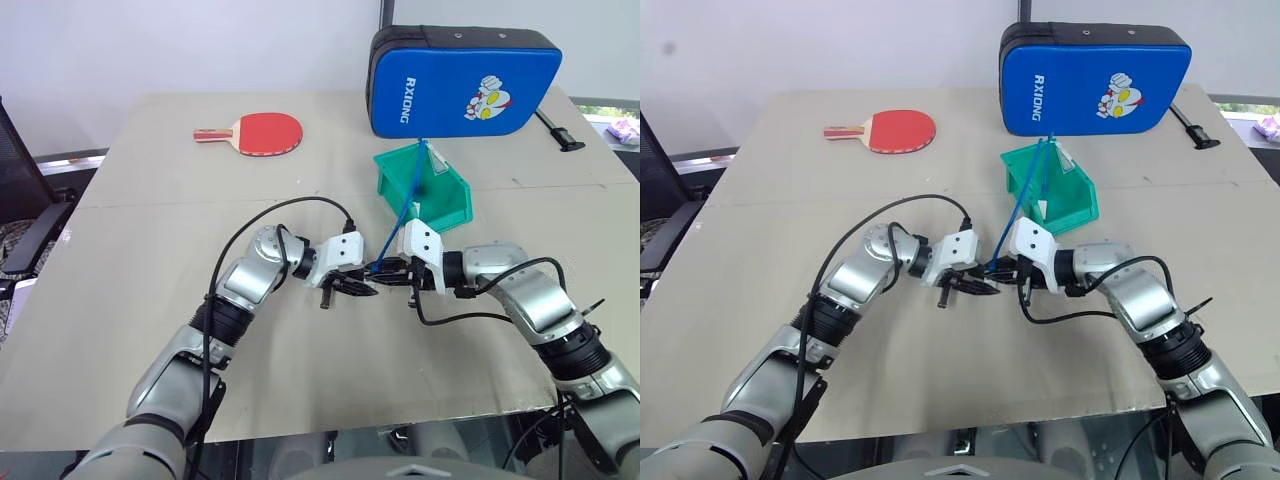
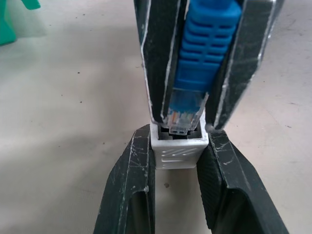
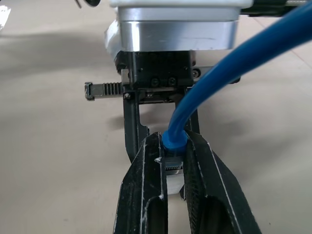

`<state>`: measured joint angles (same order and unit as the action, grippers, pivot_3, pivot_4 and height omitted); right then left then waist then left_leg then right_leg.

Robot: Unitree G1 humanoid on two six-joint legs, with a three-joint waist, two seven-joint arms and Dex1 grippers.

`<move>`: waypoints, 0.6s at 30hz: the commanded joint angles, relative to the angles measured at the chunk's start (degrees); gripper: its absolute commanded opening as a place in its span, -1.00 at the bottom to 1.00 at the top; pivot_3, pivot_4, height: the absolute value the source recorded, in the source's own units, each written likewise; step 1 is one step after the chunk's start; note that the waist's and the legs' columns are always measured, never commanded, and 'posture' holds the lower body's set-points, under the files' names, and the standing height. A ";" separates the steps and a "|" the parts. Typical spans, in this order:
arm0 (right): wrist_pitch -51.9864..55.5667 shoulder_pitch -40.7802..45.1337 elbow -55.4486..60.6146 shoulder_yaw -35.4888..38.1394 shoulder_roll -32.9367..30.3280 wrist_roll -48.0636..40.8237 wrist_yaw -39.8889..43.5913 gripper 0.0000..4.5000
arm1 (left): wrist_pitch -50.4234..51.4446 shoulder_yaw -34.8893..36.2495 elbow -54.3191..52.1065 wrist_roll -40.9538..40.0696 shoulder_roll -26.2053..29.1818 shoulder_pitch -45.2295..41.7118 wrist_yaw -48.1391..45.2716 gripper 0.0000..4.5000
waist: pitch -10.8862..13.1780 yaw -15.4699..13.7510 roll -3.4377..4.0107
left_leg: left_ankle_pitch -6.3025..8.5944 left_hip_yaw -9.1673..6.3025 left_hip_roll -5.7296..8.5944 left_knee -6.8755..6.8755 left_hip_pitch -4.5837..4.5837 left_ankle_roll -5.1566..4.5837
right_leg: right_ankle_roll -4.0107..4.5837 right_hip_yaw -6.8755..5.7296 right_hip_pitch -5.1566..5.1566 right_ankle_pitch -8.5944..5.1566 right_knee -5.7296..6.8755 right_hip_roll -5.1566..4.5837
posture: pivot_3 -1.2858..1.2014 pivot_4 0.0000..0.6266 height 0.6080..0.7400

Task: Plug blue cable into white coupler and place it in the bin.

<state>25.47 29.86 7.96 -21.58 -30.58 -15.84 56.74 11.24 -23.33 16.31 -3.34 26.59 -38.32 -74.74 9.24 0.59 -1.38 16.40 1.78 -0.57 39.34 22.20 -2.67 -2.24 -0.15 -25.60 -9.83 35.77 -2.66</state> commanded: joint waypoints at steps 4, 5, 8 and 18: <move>-1.69 1.63 -3.97 -3.01 -0.83 4.78 3.47 -1.00 | -1.60 0.43 -1.42 0.36 -0.78 -1.57 0.16 -0.70 | 0.00 0.00 0.00 | 0.00 0.00 0.01 0.00 -0.01 0.00 | 0.00 0.00 0.01 0.00 0.00 0.00 | 0.03 -0.52 1.00; -2.32 2.13 -5.20 -3.67 -0.85 5.86 3.88 -1.00 | -1.66 0.50 -1.47 0.44 -0.83 -1.55 0.15 -0.70 | 0.00 0.01 0.00 | 0.00 0.00 0.01 0.00 -0.03 0.00 | 0.00 0.00 0.03 0.00 0.00 0.00 | 0.03 -0.52 1.00; -3.15 3.30 -7.37 -4.32 -0.63 7.02 5.15 -1.00 | -1.80 0.64 -1.60 0.62 -1.02 -1.46 0.37 -0.70 | -0.01 0.02 0.00 | 0.00 0.03 0.01 0.02 -0.08 0.00 | 0.00 0.01 0.04 0.00 0.05 0.00 | 0.03 -0.52 1.00; -3.36 2.35 -10.70 -8.77 -0.66 10.61 9.12 -1.00 | -1.39 0.74 -2.13 0.71 -1.63 -0.63 1.08 -0.70 | -0.07 -0.07 0.01 | 0.00 0.02 0.01 0.02 -0.20 0.00 | 0.01 0.01 0.17 0.01 0.10 -0.02 | 0.03 -0.52 1.00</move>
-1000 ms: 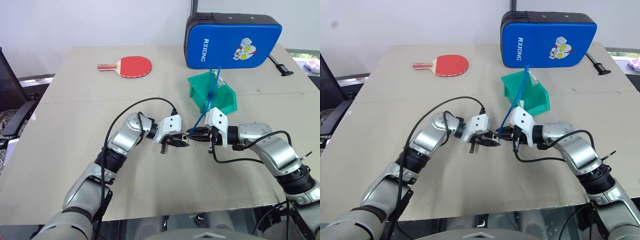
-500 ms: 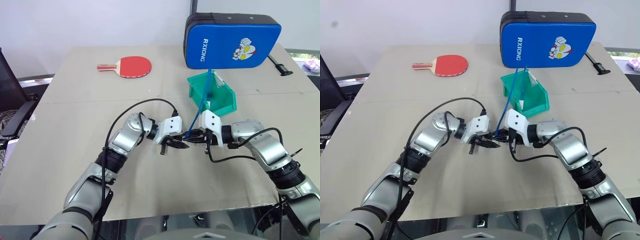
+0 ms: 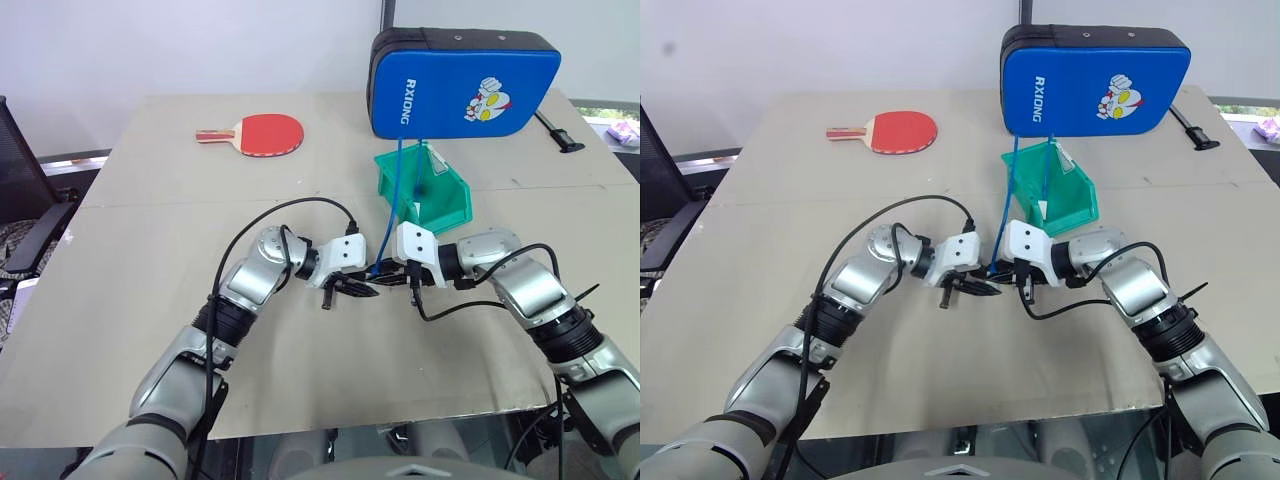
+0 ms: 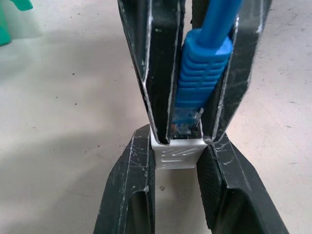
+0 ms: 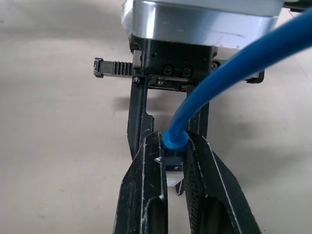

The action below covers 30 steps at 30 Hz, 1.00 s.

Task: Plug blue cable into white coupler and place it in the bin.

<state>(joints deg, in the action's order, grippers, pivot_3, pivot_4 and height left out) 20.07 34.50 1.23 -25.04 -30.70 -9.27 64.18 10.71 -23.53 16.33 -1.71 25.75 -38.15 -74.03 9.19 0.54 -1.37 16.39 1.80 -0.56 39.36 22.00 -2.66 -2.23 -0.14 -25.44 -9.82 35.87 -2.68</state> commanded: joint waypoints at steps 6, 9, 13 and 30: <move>4.43 -1.76 -5.89 -7.09 0.68 4.47 3.89 -1.00 | -1.40 0.55 -2.32 -0.37 -0.82 -0.35 0.69 -0.70 | -0.07 0.04 0.00 | 0.00 -0.02 0.00 0.00 -0.26 0.00 | 0.00 0.00 0.25 -0.01 -0.02 -0.01 | 0.03 -0.52 1.00; 6.02 -1.62 -6.60 -7.73 1.64 4.43 4.63 -1.00 | -2.16 0.33 -2.38 0.15 -0.88 0.02 1.03 -0.70 | -0.22 0.08 0.00 | 0.00 -0.03 -0.01 0.00 -0.31 0.00 | 0.03 -0.01 0.29 -0.04 -0.01 0.00 | 0.03 -0.52 1.00; 7.34 -2.23 -6.51 -7.79 2.15 4.27 5.31 -1.00 | -2.58 0.31 -2.60 0.51 -1.09 0.72 1.53 -0.70 | -0.52 0.07 0.04 | 0.00 -0.04 -0.02 -0.01 -0.33 0.00 | 0.01 -0.01 0.30 -0.02 -0.01 0.00 | 0.03 -0.52 1.00; 21.71 -7.34 20.42 23.12 2.12 -18.40 -9.13 -1.00 | 7.70 23.46 -29.30 -19.19 1.48 26.07 12.86 0.94 | -0.49 0.08 0.36 | 0.00 -0.18 -0.35 -0.12 0.11 0.01 | 0.00 -0.11 -0.17 -0.01 0.02 -0.01 | 0.03 -0.52 1.00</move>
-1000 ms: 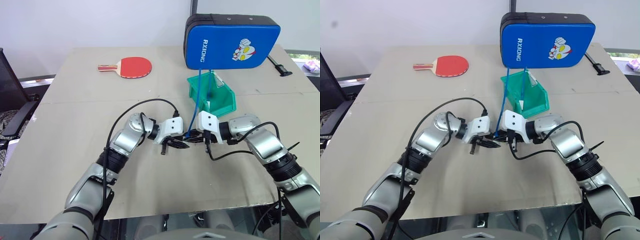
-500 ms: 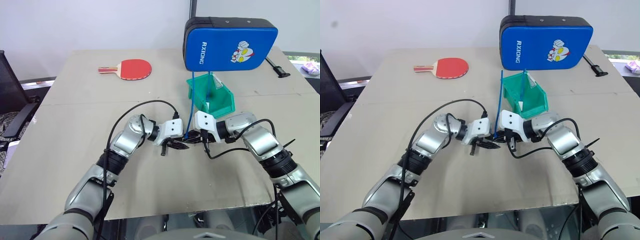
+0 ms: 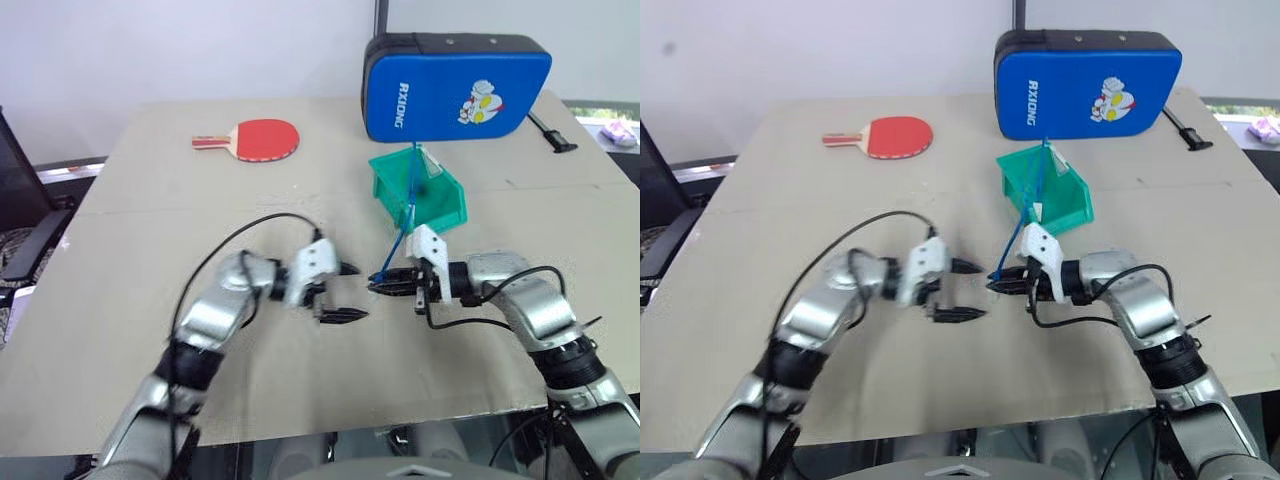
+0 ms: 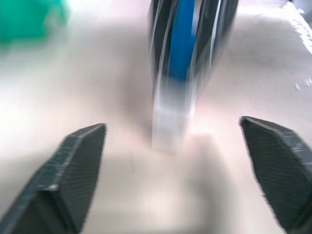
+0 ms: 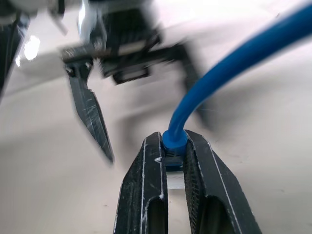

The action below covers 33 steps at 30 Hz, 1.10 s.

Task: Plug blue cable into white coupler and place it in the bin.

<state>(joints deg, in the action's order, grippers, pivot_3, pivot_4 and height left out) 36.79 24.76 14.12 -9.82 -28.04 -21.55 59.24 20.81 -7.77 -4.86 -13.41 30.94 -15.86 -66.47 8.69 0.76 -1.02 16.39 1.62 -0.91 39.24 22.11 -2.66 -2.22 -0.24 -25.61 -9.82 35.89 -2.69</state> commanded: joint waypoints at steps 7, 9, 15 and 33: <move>16.00 19.85 -4.85 17.40 0.03 -9.80 -17.17 -1.00 | 2.98 14.38 -20.95 -17.43 -5.96 12.55 13.26 0.94 | 0.09 -0.30 -0.10 | 0.00 0.07 0.19 0.06 -0.09 0.02 | 0.23 0.02 0.11 -0.12 -0.05 -0.20 | 0.03 -0.52 1.00; 15.48 24.08 -12.62 16.15 -1.23 -7.20 -18.03 -1.00 | 3.56 14.80 -22.81 -19.03 -6.07 13.41 14.81 0.94 | 0.09 -0.12 -0.11 | -0.01 0.11 0.24 0.07 -0.12 0.01 | 0.24 0.06 0.13 -0.11 -0.04 -0.19 | 0.03 -0.52 1.00; 9.97 32.26 -35.78 7.27 -4.71 -0.15 -9.01 -1.00 | 4.91 15.31 -25.59 -21.69 -5.14 14.31 18.08 0.94 | 0.10 0.00 -0.09 | 0.00 0.20 0.32 -0.04 -0.03 -0.01 | 0.13 0.10 0.09 -0.04 -0.15 -0.14 | 0.03 -0.52 1.00; -0.19 7.82 -7.89 24.25 -14.90 -6.11 -1.66 0.99 | 5.37 13.89 -23.98 -20.05 -1.51 16.87 22.04 0.97 | 0.20 -1.33 0.01 | 0.03 -0.16 0.30 -0.09 0.30 -0.05 | -0.04 -0.14 -0.01 -0.03 -0.39 -0.18 | 0.03 -0.52 1.00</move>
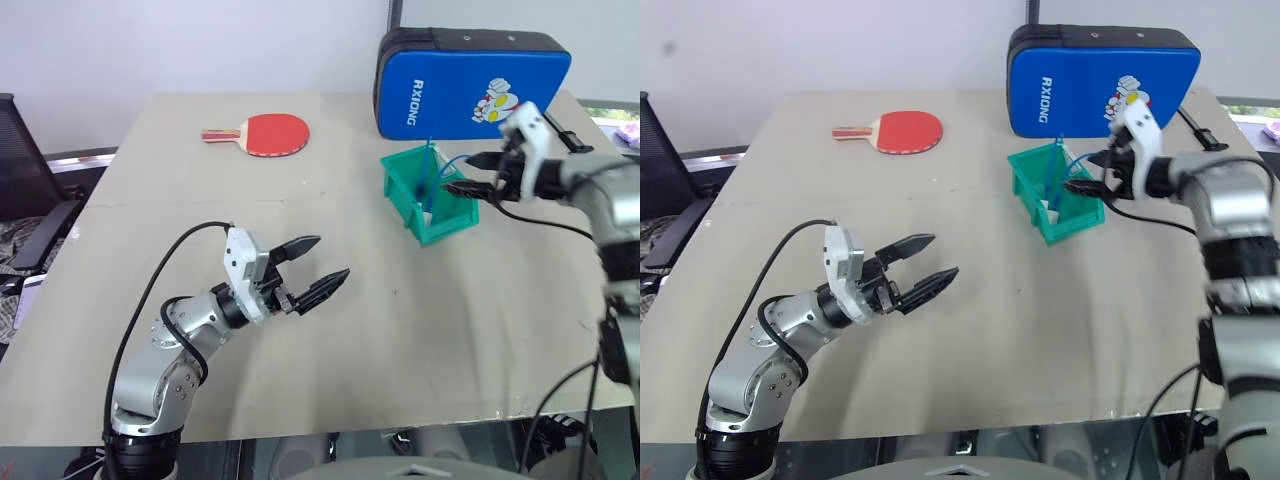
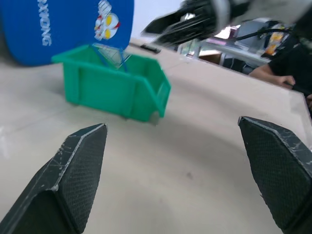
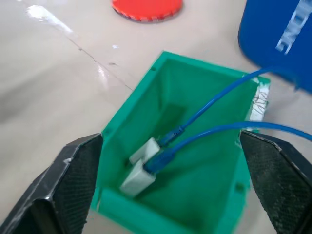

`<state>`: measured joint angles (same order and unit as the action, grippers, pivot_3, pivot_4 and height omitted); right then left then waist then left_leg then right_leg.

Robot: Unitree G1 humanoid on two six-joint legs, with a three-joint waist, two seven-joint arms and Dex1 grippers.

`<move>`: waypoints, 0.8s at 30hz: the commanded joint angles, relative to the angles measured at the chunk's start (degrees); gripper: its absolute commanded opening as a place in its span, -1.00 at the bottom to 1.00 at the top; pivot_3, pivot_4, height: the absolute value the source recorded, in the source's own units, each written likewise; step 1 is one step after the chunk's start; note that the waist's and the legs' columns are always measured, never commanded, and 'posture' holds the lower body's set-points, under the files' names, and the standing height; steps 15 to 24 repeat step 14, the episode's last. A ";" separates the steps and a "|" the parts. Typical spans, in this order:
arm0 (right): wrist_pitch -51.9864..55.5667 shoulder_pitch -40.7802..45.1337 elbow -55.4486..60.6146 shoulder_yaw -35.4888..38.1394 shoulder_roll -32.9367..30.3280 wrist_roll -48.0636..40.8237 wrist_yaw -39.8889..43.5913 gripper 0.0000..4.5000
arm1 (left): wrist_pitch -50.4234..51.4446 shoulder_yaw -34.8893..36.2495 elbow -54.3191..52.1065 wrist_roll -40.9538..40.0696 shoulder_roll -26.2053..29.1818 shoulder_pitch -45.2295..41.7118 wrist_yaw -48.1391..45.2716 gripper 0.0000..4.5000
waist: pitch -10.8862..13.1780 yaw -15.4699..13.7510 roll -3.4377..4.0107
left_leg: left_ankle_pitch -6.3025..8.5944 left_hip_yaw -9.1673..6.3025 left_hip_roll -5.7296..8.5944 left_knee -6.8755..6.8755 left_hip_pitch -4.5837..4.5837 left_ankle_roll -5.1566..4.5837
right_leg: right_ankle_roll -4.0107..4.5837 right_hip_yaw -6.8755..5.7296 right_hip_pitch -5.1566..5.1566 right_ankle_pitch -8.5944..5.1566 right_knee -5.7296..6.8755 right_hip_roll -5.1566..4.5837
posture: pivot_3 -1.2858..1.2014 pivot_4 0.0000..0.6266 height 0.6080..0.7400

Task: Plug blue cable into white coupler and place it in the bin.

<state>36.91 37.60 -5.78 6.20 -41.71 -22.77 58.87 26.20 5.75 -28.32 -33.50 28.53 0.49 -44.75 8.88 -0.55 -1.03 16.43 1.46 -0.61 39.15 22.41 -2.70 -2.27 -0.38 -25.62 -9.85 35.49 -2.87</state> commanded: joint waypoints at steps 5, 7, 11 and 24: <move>-6.56 -29.74 28.69 17.60 -2.06 -1.68 -4.30 0.99 | -0.15 1.98 0.73 0.17 4.19 3.10 -1.75 0.97 | 0.01 -0.19 0.02 | 0.00 -0.09 -0.01 0.02 -0.05 0.00 | -0.01 -0.07 0.05 -0.04 0.07 0.03 | 0.03 -0.52 1.00; -9.67 -39.82 31.44 21.09 -0.81 0.68 -5.56 0.99 | -0.93 2.41 1.68 0.48 5.70 4.59 -3.29 0.97 | -0.01 -0.33 -0.02 | 0.00 -0.16 -0.01 0.04 -0.05 0.00 | 0.03 -0.15 0.08 -0.26 0.08 0.03 | 0.03 -0.52 1.00; -15.45 -52.48 32.93 23.55 1.25 4.32 -7.53 0.99 | -1.80 3.14 3.11 0.51 7.43 5.78 -5.11 0.97 | 0.06 0.00 0.08 | -0.01 0.21 -0.02 0.10 -0.36 0.01 | -0.01 0.18 0.17 -0.30 0.12 0.02 | 0.03 -0.52 1.00; -16.76 -54.62 32.75 23.91 2.95 3.50 -9.17 0.99 | -2.00 3.57 3.94 0.31 8.23 6.04 -6.28 0.97 | 0.07 0.24 0.03 | 0.00 0.35 -0.06 0.10 -0.68 0.02 | 0.01 0.31 0.34 -0.28 0.18 0.07 | 0.03 -0.52 1.00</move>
